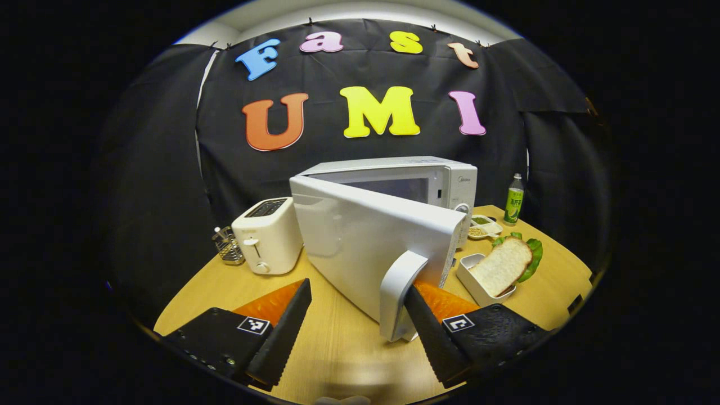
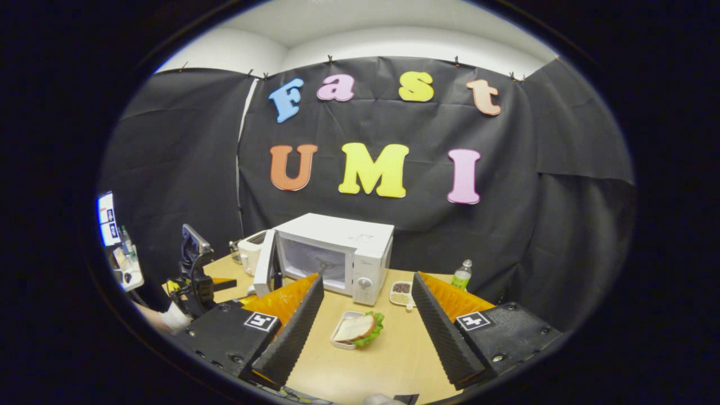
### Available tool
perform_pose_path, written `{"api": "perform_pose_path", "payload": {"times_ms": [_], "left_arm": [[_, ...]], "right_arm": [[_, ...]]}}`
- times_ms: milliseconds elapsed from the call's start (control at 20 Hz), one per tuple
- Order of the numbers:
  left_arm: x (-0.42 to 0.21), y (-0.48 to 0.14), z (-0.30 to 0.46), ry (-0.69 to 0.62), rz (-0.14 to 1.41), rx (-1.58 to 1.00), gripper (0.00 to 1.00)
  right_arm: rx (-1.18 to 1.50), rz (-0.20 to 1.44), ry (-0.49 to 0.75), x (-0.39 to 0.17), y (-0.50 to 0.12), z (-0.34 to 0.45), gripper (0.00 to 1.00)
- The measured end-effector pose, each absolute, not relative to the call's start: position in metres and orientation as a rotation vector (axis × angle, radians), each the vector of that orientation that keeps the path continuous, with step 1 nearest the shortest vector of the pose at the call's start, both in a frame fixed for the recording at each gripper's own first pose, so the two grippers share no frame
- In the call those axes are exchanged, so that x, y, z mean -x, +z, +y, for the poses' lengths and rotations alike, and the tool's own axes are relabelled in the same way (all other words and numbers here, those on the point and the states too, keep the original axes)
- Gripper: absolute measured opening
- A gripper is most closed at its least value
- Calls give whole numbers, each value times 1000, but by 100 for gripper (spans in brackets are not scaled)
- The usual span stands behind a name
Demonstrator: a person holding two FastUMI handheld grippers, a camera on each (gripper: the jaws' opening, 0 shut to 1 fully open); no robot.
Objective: Open the microwave oven with the left hand, put the food in, and close the microwave oven.
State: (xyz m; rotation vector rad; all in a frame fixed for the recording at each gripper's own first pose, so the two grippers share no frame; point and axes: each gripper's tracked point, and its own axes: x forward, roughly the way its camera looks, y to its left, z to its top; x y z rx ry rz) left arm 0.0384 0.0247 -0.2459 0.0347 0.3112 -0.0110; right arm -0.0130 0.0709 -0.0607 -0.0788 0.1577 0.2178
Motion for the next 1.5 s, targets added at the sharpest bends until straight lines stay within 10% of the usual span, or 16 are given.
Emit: {"api": "perform_pose_path", "payload": {"times_ms": [800, 1500], "left_arm": [[48, -251, 169, 248, 384, -47, 95], [48, -183, 55, 114, 298, 20, 96]], "right_arm": [[50, 292, 287, -34, -133, 88, 92], [-231, 740, 342, -150, -305, 54, 97]]}}
